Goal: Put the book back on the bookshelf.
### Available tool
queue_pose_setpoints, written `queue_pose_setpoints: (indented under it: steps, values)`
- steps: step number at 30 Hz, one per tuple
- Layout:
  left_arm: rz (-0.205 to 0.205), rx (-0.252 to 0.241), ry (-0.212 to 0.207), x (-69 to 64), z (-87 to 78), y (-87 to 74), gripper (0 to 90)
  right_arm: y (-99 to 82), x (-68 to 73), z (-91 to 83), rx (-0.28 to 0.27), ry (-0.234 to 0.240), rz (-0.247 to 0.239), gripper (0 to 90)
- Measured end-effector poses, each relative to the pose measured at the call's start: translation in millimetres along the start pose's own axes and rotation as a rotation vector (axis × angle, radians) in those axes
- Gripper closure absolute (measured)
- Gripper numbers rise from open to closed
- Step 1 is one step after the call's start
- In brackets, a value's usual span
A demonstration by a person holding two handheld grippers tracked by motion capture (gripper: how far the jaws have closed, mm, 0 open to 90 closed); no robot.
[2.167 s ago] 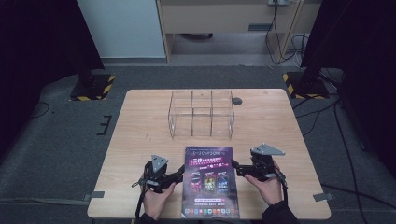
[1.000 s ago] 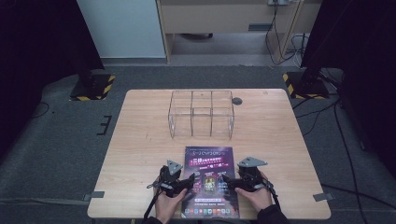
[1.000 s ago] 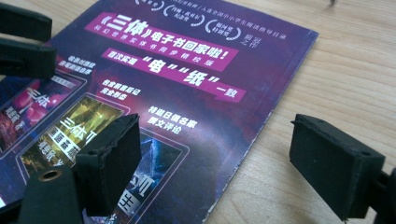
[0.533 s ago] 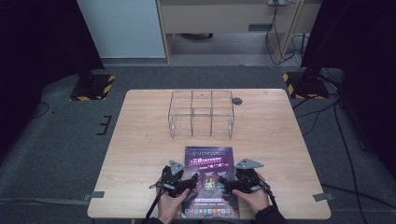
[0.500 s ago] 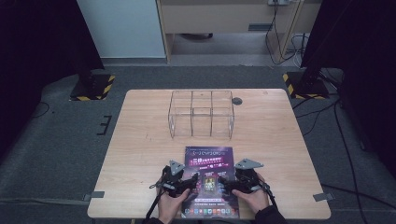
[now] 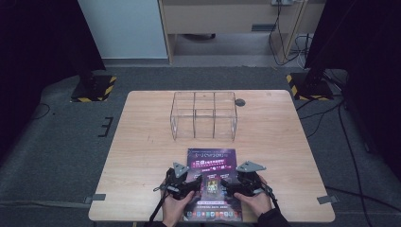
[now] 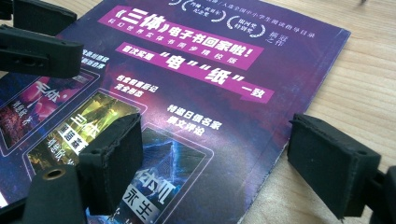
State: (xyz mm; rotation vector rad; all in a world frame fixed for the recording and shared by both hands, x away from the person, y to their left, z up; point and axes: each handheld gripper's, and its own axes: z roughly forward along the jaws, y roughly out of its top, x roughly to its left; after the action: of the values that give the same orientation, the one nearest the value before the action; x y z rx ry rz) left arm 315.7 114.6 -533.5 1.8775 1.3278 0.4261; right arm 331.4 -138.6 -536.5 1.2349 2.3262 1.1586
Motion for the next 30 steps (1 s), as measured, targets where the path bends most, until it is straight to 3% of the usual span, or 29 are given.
queue_pose_setpoints:
  steps: [6,15,19,20,21,30]
  values:
    - [0.001,-0.004,0.025,-3.4,2.2,0.4,29.5,-0.1,0.1,-0.1,-0.003,0.002,0.014,18.3]
    - [-0.016,-0.016,0.023,-0.8,1.4,0.1,32.9,-0.2,0.2,-0.1,-0.004,0.001,0.019,18.4]
    - [-0.024,-0.02,0.036,-0.1,0.4,-0.6,40.6,-0.2,0.2,-0.1,-0.004,0.002,0.016,18.1]
    - [-0.033,-0.024,0.037,0.9,-0.1,-0.8,40.6,-0.2,0.2,-0.1,-0.004,0.002,0.016,18.1]
    - [-0.067,-0.028,0.027,3.4,-1.3,-1.5,44.9,-0.2,0.1,0.0,-0.004,0.003,0.015,18.0]
    - [-0.138,-0.05,0.008,9.8,-4.1,-3.5,54.4,-0.3,-1.8,-0.7,-0.009,0.02,0.031,17.7]
